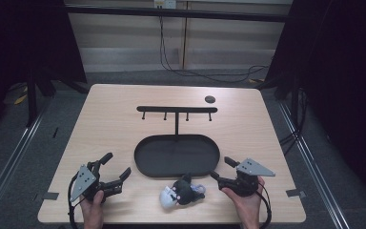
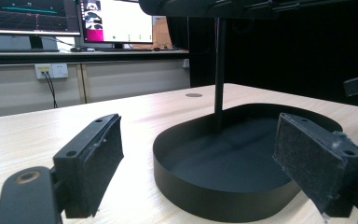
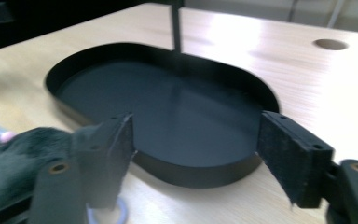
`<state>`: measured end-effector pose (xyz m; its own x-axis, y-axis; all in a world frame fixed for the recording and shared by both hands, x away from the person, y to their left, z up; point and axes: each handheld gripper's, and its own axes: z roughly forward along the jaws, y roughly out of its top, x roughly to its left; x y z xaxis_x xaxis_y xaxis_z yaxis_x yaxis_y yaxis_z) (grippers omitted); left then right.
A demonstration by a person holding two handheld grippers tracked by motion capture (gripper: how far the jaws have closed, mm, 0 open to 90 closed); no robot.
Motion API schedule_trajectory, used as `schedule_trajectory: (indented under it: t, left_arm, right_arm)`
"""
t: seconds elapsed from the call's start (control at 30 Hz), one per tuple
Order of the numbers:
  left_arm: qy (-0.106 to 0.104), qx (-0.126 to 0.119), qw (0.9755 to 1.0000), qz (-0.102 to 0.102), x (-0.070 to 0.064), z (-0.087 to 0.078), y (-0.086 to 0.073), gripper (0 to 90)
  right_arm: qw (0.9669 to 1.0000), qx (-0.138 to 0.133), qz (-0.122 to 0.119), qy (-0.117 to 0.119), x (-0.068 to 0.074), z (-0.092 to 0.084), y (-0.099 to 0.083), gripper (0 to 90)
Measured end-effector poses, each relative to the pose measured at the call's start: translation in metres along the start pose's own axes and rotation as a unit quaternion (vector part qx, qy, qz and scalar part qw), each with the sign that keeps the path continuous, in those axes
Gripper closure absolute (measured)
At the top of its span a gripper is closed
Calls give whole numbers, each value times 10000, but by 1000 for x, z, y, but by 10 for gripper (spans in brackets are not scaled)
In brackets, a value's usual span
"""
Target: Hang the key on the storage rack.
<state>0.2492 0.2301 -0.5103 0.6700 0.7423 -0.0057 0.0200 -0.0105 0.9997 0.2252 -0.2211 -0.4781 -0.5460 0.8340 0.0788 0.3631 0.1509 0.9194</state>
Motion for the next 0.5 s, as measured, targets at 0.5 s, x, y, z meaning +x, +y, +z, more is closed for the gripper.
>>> schedule_trajectory:
  t: [0.5]
  left_arm:
    - [0,1,10000,2,0,0,0,154]
  right_arm:
    - [9912,801,-408,973,3,8,34,412]
